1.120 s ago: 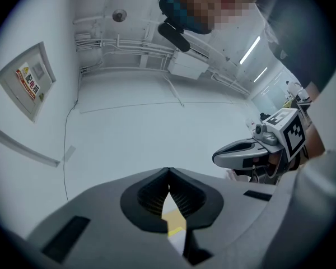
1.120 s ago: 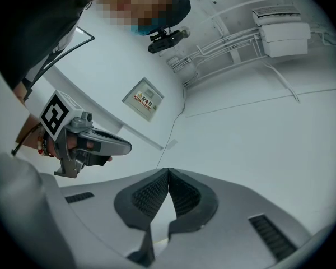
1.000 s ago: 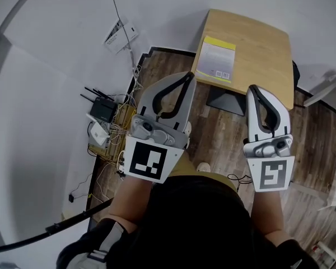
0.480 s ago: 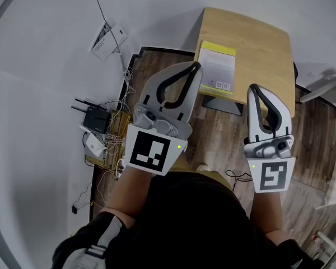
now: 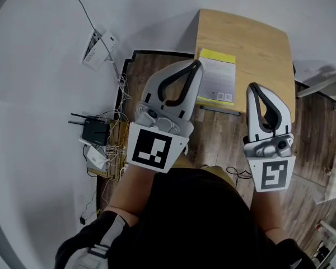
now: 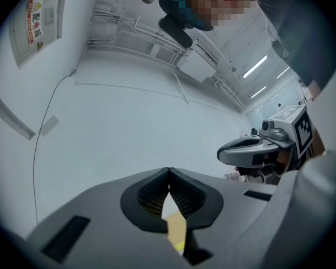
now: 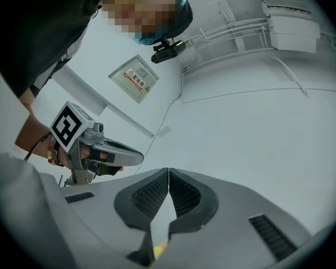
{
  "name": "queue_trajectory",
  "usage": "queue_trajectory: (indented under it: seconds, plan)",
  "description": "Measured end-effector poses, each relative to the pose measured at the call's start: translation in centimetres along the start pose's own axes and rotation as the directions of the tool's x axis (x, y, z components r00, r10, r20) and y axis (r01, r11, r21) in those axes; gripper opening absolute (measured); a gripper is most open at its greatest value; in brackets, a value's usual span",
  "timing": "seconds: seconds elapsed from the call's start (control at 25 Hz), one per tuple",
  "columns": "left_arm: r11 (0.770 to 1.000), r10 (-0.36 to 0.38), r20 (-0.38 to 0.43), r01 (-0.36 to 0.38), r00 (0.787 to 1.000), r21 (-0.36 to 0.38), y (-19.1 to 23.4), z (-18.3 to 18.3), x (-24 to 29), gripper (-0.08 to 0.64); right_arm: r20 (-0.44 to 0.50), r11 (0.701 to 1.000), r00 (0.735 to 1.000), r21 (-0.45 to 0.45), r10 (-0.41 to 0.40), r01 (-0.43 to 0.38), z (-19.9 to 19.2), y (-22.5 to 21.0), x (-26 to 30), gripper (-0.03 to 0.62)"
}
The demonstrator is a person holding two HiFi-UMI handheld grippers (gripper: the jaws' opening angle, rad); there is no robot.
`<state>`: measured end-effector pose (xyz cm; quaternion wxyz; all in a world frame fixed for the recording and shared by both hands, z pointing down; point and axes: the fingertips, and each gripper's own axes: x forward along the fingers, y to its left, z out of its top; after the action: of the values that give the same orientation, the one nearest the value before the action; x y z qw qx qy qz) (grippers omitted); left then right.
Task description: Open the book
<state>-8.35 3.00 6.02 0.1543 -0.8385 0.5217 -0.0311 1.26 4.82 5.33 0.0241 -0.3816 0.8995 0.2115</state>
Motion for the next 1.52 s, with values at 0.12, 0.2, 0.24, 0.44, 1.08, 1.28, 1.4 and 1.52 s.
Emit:
queue_trajectory:
  seconds: [0.12,0.2,0.24,0.44,1.08,1.28,1.4,1.52]
  plan:
    - [1.000,-0.016,0.007,0.016,1.000,0.002,1.4,-0.7,1.3,0.011,-0.010,1.000,1.000,0.000,-0.019,0.019,-0.6,-0.3,1.7,0.029]
    - [1.000,-0.031,0.009,0.031,0.999,0.000,2.2,-1.3,2.2,0.011,-0.025,1.000,0.999,0.002,-0.029,0.029,-1.3,-0.5,3.0,0.029]
    - [0.999,-0.041,0.010,0.041,0.999,-0.001,2.6,-1.6,2.7,0.011,-0.032,0.999,0.999,0.003,-0.034,0.034,-1.6,-0.6,3.6,0.029]
    - [0.996,-0.092,0.010,0.092,0.996,0.003,4.6,-3.3,4.8,0.011,-0.053,0.996,0.995,0.015,-0.083,0.084,-2.9,-1.1,6.3,0.029]
    - [0.982,-0.187,0.050,0.188,0.981,-0.002,8.3,-5.9,8.7,0.011,-0.093,0.985,0.981,-0.024,-0.170,0.168,-5.1,-1.8,11.1,0.029]
    - [0.985,-0.173,0.048,0.174,0.984,-0.015,8.2,-6.4,9.2,0.011,-0.097,0.987,0.982,-0.014,-0.161,0.160,-5.6,-2.2,11.2,0.029]
    - [0.986,-0.167,0.037,0.167,0.985,-0.006,7.9,-6.6,9.2,0.011,-0.087,0.990,0.986,-0.003,-0.140,0.140,-5.7,-2.2,11.4,0.029]
    - [0.989,-0.150,0.027,0.151,0.988,-0.001,7.9,-6.6,9.3,0.011,-0.082,0.993,0.990,0.003,-0.116,0.117,-5.9,-2.4,11.7,0.029]
